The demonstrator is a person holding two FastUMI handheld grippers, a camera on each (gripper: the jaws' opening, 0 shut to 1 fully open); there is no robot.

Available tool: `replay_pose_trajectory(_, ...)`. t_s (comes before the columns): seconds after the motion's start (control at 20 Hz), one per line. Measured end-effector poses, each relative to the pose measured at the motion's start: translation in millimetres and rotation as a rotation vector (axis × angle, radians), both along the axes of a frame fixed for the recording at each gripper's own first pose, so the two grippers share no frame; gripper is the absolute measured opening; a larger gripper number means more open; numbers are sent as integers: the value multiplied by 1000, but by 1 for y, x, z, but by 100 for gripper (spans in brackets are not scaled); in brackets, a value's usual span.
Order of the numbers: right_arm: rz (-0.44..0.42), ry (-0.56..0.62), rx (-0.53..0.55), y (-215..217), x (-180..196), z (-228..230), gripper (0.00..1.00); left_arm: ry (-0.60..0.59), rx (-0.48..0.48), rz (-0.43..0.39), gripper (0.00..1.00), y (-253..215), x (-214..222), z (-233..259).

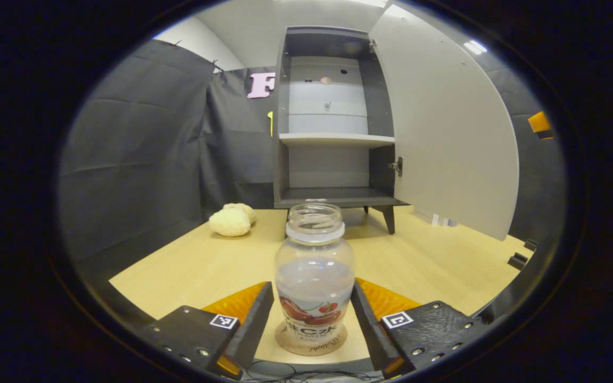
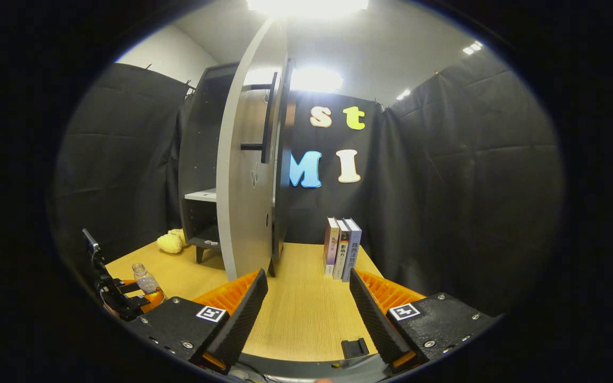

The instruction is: Open the cabinet door with the right hand, grasp the bottle in the cabinet with the left hand and place it on the coaster, then close the cabinet door with the right hand.

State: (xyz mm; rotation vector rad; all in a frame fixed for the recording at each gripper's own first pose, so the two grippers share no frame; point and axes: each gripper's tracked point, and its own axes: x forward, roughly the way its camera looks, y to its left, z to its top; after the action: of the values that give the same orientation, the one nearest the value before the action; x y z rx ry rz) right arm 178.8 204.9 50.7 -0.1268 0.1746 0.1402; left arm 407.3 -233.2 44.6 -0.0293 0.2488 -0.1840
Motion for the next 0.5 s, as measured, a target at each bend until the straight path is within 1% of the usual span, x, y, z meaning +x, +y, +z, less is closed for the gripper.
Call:
replay_pose_trajectory(0.05,1,-4,9,1,1,1,95,0,11,-1,77,0,-2,5)
replay_pose_trajectory(0.1,1,-9,18,2,2,3,95,-3,18,1,82,-1,-4,11)
replay_pose_trajectory(0.2,-4,-22,42,3,6,8,95,-15,29,8,82,0,-4,26)
replay_pose_trajectory(0.25,-6,-29,56,4,8,10,95,-19,32,10,87,0,-6,35)
replay_pose_trajectory(0.5,-21,-72,135,8,22,25,95,-56,25,16,87,1,-24,103)
